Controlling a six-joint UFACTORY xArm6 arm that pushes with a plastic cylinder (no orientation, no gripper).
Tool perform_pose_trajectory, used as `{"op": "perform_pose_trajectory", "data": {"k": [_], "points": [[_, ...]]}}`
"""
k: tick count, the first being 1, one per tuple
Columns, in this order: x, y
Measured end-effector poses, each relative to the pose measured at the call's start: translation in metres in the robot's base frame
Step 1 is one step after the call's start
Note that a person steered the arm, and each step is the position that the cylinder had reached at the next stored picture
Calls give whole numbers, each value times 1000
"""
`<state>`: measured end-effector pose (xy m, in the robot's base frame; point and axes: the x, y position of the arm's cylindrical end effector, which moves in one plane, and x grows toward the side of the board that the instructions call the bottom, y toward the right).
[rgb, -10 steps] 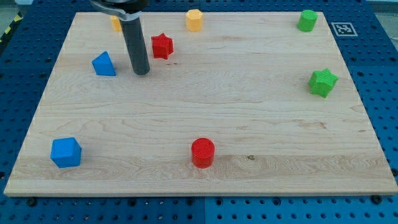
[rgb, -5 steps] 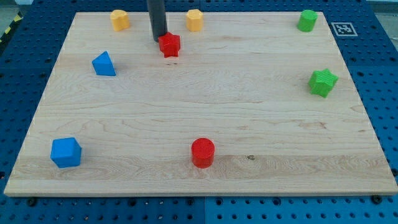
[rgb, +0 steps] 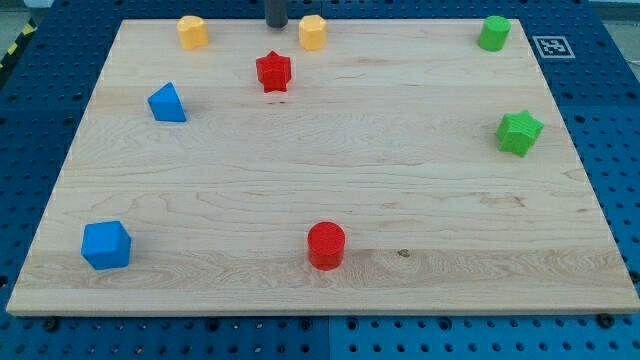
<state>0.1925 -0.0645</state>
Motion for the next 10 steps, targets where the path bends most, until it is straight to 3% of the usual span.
{"op": "perform_pose_trajectory", "data": {"k": [7, 9, 10], "points": [[135, 177], [127, 172], [143, 145]]}}
